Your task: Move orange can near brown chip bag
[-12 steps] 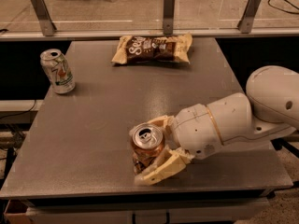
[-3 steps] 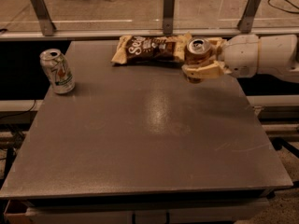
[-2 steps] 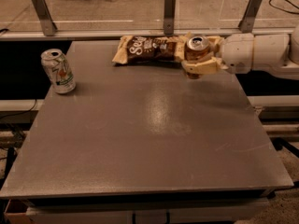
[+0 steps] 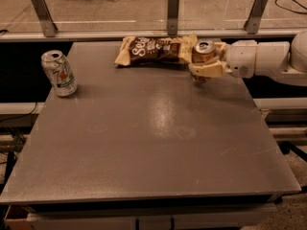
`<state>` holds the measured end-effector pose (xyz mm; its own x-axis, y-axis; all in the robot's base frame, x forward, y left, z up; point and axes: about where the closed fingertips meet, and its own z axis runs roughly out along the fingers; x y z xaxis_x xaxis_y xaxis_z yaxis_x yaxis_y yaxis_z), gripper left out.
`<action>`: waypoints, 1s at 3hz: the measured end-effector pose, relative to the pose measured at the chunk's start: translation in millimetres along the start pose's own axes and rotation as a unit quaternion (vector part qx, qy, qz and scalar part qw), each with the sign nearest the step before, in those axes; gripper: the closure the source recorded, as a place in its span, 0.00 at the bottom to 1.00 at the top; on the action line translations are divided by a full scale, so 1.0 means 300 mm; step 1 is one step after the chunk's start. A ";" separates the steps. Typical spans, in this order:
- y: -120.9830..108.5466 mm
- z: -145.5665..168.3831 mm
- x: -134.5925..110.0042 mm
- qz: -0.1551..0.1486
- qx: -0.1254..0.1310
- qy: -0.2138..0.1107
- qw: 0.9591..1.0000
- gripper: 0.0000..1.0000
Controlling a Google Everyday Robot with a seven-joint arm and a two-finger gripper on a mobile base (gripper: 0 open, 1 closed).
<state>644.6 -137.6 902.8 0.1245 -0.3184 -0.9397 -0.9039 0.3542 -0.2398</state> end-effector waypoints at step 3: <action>-0.081 0.028 0.086 0.037 0.013 -0.008 0.999 0.13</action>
Offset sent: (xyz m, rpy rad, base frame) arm 0.0307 -0.0191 -0.0233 0.0527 0.0608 -0.0578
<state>673.2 -146.9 882.4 0.0642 -0.2765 -0.9589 -0.9000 0.3990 -0.1753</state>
